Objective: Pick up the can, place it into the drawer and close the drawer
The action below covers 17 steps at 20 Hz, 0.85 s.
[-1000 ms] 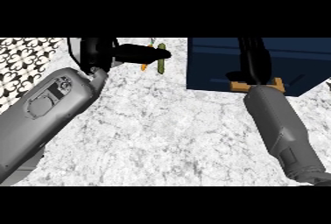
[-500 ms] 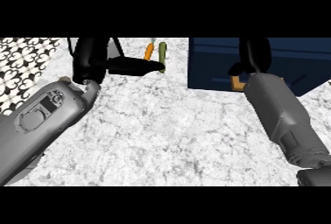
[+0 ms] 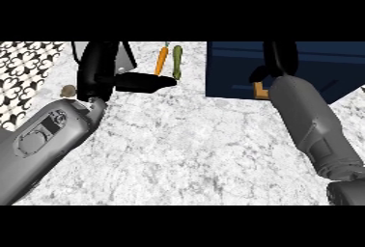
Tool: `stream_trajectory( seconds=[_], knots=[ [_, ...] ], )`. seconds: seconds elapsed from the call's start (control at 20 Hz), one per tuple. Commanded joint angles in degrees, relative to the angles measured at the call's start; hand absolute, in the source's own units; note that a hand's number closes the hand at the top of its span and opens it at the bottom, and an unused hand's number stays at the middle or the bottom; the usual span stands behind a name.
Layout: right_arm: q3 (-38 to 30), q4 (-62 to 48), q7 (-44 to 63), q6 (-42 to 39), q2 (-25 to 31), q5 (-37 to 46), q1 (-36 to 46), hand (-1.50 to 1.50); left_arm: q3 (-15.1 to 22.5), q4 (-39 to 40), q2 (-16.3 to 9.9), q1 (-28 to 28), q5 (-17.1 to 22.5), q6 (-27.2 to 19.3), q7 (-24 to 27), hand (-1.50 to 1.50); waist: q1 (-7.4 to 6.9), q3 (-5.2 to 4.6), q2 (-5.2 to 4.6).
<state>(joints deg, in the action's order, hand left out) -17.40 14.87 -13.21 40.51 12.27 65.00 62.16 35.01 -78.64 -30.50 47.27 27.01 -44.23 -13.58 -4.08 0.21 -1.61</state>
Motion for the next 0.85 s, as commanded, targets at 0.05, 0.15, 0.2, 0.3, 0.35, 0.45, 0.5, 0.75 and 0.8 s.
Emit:
stream_trajectory(
  seconds=[0.05, 0.15, 0.2, 0.3, 0.35, 0.45, 0.5, 0.75, 0.8],
  knots=[
    [-7.89, 2.89, -5.51, -2.85, -3.8, -10.39, 5.18, -1.5, -1.11, -1.13, -0.86, -1.91, 0.26, 0.62, 0.4, -1.5, -1.1, 0.08, 0.19],
    [-9.5, 2.83, -6.89, -4.17, -5.22, -12.43, 5.98, -1.5, -0.87, -1.16, -0.59, -2.53, -0.03, 1.13, 1.17, -1.5, -1.06, 0.05, 0.03],
    [-10.8, 2.99, -8.41, -5.19, -4.33, -13.88, 5.89, -1.5, -1.56, -1.12, -1.49, -2.81, -0.07, 1.15, 1.2, -1.5, -1.0, 0.05, 0.03],
    [-12.43, 3.13, -8.87, -5.4, -5.91, -15.75, 6.66, -1.5, -1.99, -1.86, -1.85, -4.5, 0.22, 1.96, 2.16, -1.5, -0.95, -0.03, 0.18],
    [-14.18, 3.56, -11.84, -8.08, -4.5, -18.06, 6.07, -1.5, -1.28, -1.22, -0.43, -3.13, -0.6, -0.28, 0.04, -1.5, 0.4, 0.06, 0.42],
    [-16.97, 3.92, -12.58, -8.81, -7.26, -21.58, 6.23, -1.5, -1.95, -1.56, -1.77, -5.51, -0.27, 0.92, 1.36, -1.5, 0.17, 0.0, 0.54],
    [-18.78, 3.8, -12.91, -11.42, -5.95, -23.65, 6.0, -1.5, -1.23, -3.33, -1.22, -6.92, -1.1, -0.24, 2.28, -1.5, 0.34, -0.01, 0.83],
    [-20.52, 3.6, -14.28, -13.64, -6.05, -26.34, 7.48, -1.5, -3.07, -5.88, -2.95, -9.18, -1.05, 0.8, 1.4, -1.5, 1.15, -0.14, 1.09],
    [-21.13, 3.1, -16.07, -14.11, -4.72, -26.96, 6.38, -1.5, -3.13, -5.33, -2.32, -8.79, -1.82, -0.04, 1.09, -1.5, 1.14, -0.12, 0.79]
  ],
)
